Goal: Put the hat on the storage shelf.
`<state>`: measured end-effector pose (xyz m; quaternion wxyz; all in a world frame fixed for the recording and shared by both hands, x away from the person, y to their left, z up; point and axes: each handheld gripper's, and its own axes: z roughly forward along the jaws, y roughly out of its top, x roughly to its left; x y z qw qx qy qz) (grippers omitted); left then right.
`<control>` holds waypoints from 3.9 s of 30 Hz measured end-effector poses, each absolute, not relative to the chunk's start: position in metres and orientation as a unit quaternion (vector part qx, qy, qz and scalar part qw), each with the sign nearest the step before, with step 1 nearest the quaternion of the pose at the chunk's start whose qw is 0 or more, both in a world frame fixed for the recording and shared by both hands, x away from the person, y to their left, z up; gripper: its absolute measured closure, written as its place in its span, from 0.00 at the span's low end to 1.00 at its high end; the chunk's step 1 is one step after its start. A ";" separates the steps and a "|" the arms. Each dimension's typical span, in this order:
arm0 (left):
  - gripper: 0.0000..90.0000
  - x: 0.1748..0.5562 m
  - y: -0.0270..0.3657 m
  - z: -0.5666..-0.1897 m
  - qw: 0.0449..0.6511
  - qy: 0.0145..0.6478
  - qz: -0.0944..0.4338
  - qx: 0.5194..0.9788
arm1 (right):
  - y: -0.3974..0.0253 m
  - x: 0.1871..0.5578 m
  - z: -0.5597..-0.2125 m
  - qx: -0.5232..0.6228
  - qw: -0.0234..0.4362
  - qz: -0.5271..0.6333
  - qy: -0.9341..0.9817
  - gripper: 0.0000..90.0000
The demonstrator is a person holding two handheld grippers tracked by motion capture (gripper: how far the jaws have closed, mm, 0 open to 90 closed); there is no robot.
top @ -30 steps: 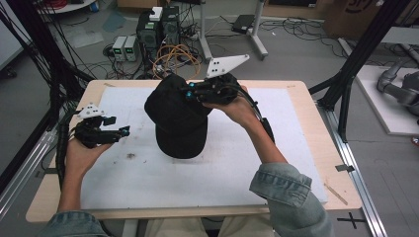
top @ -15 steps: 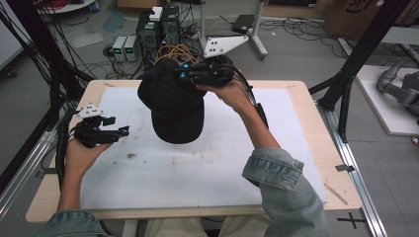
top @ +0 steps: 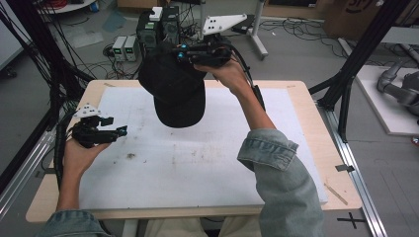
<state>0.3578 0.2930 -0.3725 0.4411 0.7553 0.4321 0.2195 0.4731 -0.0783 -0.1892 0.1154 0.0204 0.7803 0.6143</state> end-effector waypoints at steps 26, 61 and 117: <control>0.36 0.362 0.290 -0.380 0.434 0.434 0.209 0.762 | -0.062 0.558 -0.203 0.095 0.119 0.586 0.796 1.00; 0.35 0.364 0.277 -0.380 0.430 0.419 0.206 0.773 | -0.123 0.566 -0.245 0.238 0.105 0.540 0.800 0.60; 0.33 0.366 0.225 -0.383 0.401 0.382 0.198 0.809 | -0.258 0.397 -0.353 0.313 0.108 0.448 0.831 0.13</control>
